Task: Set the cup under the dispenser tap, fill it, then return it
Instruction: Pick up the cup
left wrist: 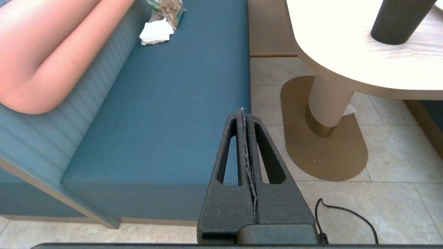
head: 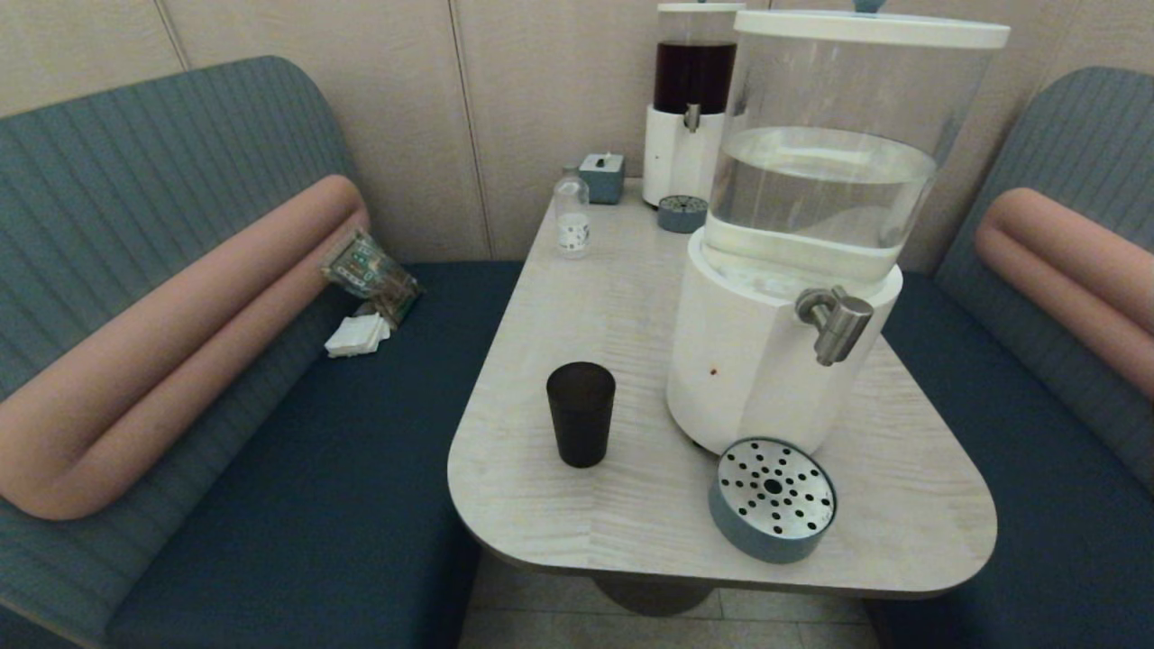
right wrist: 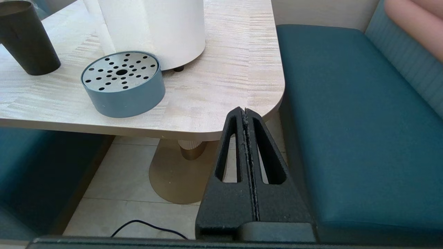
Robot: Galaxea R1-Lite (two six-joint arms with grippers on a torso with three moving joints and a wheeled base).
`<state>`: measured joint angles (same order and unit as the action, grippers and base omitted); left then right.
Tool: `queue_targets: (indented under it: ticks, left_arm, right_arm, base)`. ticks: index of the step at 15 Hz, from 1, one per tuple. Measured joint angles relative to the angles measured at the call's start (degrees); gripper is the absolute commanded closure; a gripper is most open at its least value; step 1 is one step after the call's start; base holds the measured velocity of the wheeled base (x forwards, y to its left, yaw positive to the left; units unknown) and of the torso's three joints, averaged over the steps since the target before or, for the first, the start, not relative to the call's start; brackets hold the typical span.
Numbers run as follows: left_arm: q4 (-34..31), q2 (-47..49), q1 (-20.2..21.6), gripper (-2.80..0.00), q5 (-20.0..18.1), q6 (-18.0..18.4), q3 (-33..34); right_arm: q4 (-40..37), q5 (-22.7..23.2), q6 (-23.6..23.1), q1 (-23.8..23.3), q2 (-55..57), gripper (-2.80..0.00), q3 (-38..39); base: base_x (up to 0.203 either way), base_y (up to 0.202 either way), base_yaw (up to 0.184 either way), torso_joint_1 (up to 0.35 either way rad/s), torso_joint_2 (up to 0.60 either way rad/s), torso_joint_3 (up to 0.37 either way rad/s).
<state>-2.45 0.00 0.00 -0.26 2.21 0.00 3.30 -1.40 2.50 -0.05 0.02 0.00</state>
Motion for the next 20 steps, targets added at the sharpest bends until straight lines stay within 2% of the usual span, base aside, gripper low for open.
queue_targets:
  ticks: [11,13,16,18,20]
  left_arm:
    - [-0.34,0.00,0.05,0.00,-0.03,-0.14,-0.48]
    - [-1.53,0.43,0.07,0.00,-0.86,-0.79,-4.73]
    - [-3.51,4.65,0.00,0.00,-4.90,-2.31,-14.15]
    - [0.35,11.95,-0.76,0.00,-7.69,-3.38,-18.04]
    - [8.04,21.44,-1.68,0.00,-11.73,-4.31,-20.19]
  right_arm:
    - [-0.02,0.00,0.09,0.00,0.00,0.00,0.00]
    - [0.00,0.02,0.08,0.00,0.00,0.00,0.00]
    - [0.00,0.00,0.00,0.00,0.00,0.00,0.00]
    - [-0.01,0.02,0.02,0.00,0.00,0.00,0.00]
    - [-0.02,0.00,0.02,0.00,0.00,0.00,0.00]
  base:
    - [0.000,0.000,0.000,0.000,0.00,0.000]
    - [0.000,0.000,0.000,0.000,0.00,0.000]
    - [0.000,0.000,0.000,0.000,0.00,0.000]
    - [0.000,0.000,0.000,0.000,0.00,0.000]
    - [0.000,0.000,0.000,0.000,0.00,0.000]
